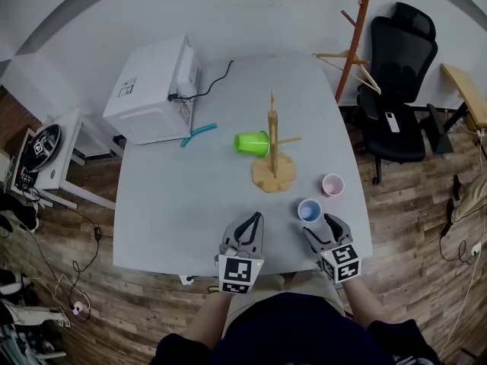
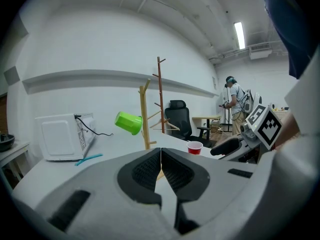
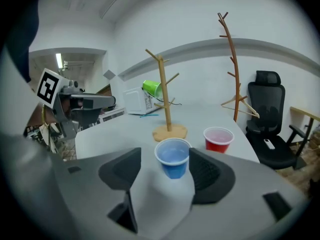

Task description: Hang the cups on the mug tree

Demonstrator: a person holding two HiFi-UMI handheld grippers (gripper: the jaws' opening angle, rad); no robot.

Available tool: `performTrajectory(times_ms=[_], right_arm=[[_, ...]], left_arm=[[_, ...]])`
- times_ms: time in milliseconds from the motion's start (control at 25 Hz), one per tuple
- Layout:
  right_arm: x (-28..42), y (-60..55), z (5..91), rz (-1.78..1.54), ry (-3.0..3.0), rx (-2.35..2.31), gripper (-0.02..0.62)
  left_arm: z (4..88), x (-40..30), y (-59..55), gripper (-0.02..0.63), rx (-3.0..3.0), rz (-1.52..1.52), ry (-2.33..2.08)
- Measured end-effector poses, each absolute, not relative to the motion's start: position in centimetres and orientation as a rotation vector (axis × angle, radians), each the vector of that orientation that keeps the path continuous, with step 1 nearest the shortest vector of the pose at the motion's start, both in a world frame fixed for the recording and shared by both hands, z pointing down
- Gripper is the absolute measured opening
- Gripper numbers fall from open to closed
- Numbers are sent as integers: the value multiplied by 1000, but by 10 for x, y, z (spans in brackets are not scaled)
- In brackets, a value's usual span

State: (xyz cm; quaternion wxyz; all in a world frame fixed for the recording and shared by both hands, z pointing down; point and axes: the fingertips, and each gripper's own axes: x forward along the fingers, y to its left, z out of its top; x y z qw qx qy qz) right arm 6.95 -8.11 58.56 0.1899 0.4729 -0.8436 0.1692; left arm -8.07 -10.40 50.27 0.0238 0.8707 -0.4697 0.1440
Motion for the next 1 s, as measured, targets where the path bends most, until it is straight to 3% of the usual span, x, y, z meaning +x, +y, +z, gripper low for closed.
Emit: performTrajectory(times_ms=[1000], right_arm=[[64,-117,662,504,-2239,1169,302]], left_arm=[[524,-102,-94,20,2602,477,-1513]])
